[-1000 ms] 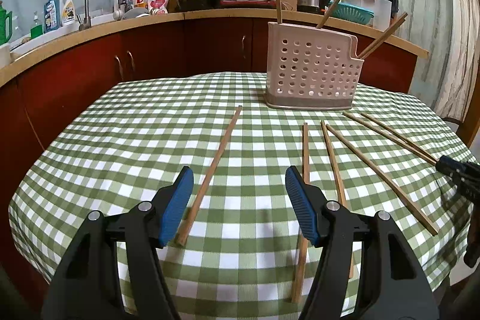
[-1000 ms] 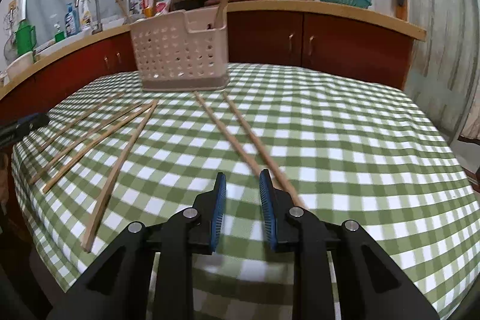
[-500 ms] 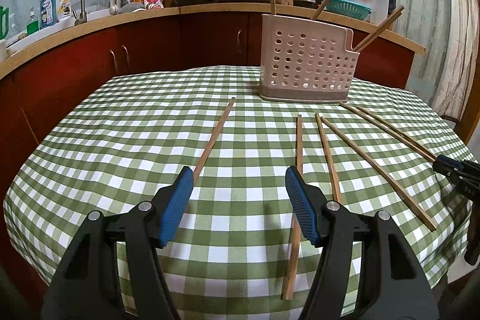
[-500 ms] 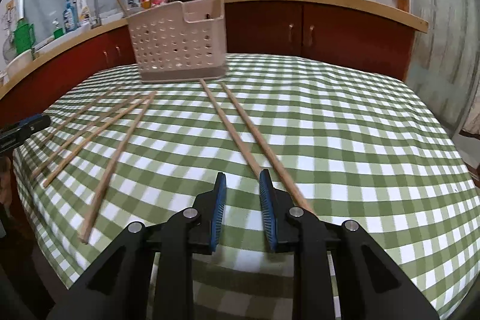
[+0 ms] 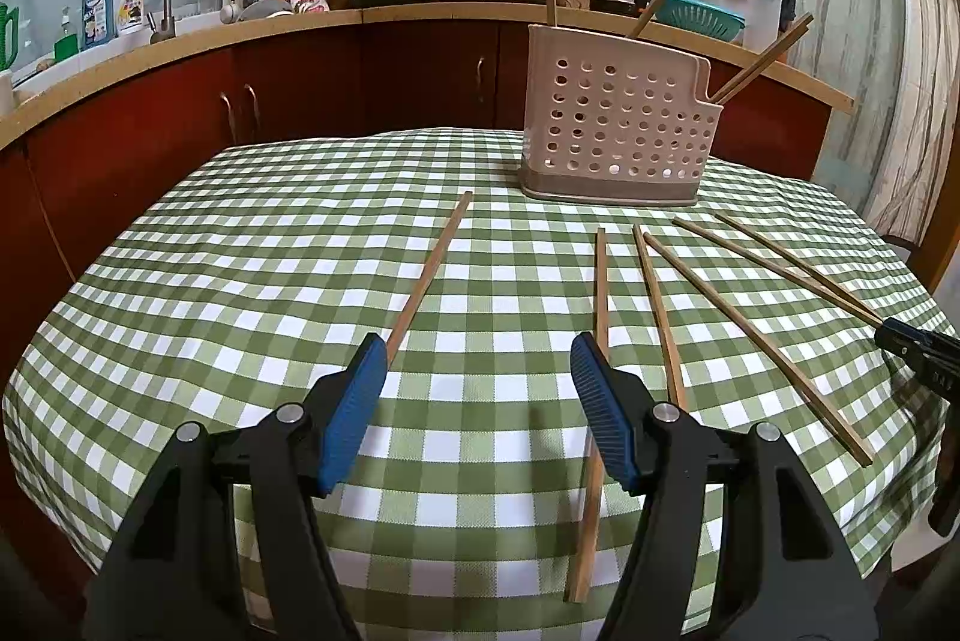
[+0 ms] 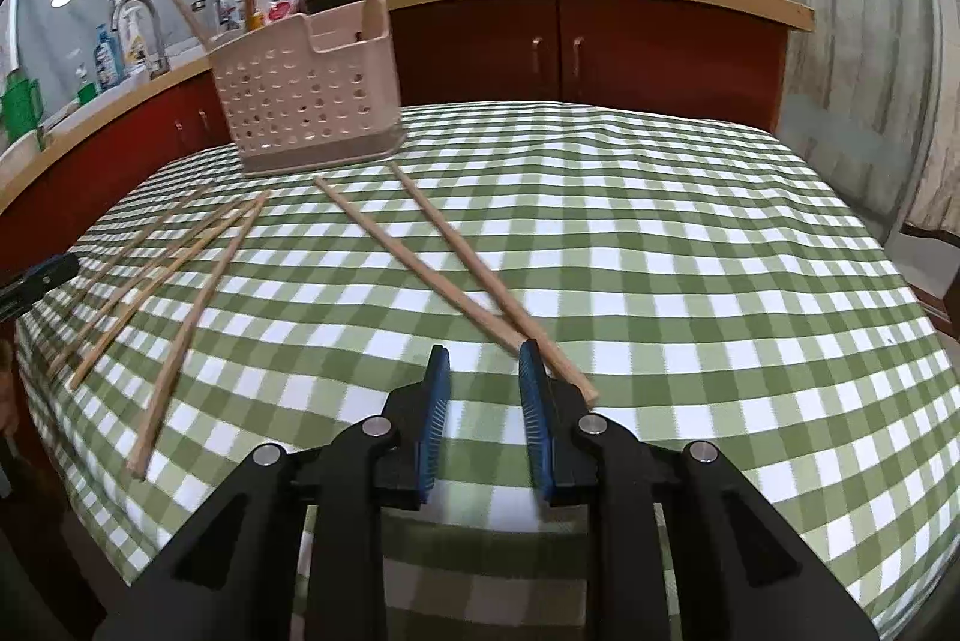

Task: Organize utensils
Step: 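Close the left tool on one chopstick while the right tool grasps another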

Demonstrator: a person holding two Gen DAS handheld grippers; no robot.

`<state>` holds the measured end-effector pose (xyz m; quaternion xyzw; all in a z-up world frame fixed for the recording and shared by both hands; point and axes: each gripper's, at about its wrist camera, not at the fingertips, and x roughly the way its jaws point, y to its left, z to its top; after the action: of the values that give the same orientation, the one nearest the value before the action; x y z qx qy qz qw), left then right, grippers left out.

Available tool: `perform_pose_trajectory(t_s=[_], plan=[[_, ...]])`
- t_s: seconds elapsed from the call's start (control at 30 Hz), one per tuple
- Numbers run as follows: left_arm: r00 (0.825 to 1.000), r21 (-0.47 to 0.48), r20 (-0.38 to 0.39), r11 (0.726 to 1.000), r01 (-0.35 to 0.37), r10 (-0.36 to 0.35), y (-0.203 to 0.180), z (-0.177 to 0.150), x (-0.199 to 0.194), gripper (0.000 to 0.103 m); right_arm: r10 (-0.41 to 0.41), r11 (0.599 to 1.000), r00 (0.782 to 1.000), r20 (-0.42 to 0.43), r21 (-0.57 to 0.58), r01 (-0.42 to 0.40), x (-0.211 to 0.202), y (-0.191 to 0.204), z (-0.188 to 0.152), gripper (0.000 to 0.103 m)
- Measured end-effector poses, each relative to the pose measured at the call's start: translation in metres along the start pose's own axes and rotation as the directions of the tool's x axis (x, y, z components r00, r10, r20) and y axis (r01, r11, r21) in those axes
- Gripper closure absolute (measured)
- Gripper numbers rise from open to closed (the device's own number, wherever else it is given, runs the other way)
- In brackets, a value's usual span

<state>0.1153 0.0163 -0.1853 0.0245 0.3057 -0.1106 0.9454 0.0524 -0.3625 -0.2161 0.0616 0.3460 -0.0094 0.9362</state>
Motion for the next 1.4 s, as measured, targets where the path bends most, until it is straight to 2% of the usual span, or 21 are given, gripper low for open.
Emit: perform_pose_trajectory(t_s=[0.23, 0.37, 0.47, 0.5, 0.57, 0.9, 1.07, 1.13, 1.17, 1.2, 1.3, 1.4], plan=[[1.000, 0.003, -0.008, 1.000, 0.002, -0.002, -0.002, -0.001, 0.002, 0.041, -0.009, 1.000, 1.000, 0.001, -0.018, 0.009, 0.009, -0.003, 0.006, 0.078], [1.000, 0.010, -0.011, 1.000, 0.005, -0.005, -0.004, -0.002, 0.002, 0.041, 0.054, 0.997, 0.999, -0.008, -0.050, -0.054, 0.008, 0.009, 0.005, 0.078], [1.000, 0.011, -0.017, 1.000, 0.015, -0.015, -0.005, -0.006, 0.002, 0.041, 0.049, 0.997, 0.999, 0.007, -0.060, -0.049, 0.007, 0.013, 0.003, 0.079], [1.000, 0.014, -0.020, 1.000, 0.021, -0.021, -0.006, -0.007, 0.002, 0.041, 0.050, 0.998, 0.999, 0.010, -0.049, -0.049, 0.007, 0.012, 0.003, 0.081], [0.999, 0.023, -0.023, 0.999, 0.029, -0.028, -0.008, -0.010, 0.001, 0.041, 0.049, 0.997, 0.999, 0.020, -0.052, -0.048, 0.005, 0.014, 0.001, 0.092], [0.995, 0.045, -0.061, 0.996, 0.083, -0.080, -0.017, -0.027, -0.010, 0.043, 0.087, 0.993, 0.994, 0.073, -0.081, -0.081, -0.014, 0.037, -0.009, 0.095], [0.990, 0.089, -0.111, 0.992, 0.094, -0.084, -0.025, -0.041, -0.007, 0.061, 0.097, 0.992, 0.991, 0.094, -0.085, -0.089, -0.021, 0.044, -0.010, 0.095], [0.992, 0.097, -0.098, 0.991, 0.088, -0.078, -0.026, -0.045, -0.010, 0.068, 0.100, 0.993, 0.990, 0.102, -0.079, -0.092, -0.024, 0.044, -0.010, 0.096], [0.992, 0.097, -0.095, 0.991, 0.093, -0.084, -0.026, -0.046, -0.011, 0.079, 0.103, 0.993, 0.989, 0.106, -0.076, -0.095, -0.025, 0.044, -0.009, 0.096], [0.992, 0.097, -0.090, 0.991, 0.097, -0.088, -0.025, -0.047, -0.012, 0.085, 0.103, 0.993, 0.989, 0.110, -0.075, -0.095, -0.026, 0.045, -0.009, 0.096], [0.993, 0.103, -0.078, 0.990, 0.097, -0.089, -0.028, -0.050, -0.015, 0.093, 0.107, 0.993, 0.987, 0.121, -0.068, -0.099, -0.030, 0.046, -0.010, 0.096], [0.994, 0.115, -0.069, 0.989, 0.091, -0.084, -0.031, -0.054, -0.018, 0.096, 0.107, 0.993, 0.986, 0.129, -0.070, -0.098, -0.034, 0.048, -0.011, 0.096]])
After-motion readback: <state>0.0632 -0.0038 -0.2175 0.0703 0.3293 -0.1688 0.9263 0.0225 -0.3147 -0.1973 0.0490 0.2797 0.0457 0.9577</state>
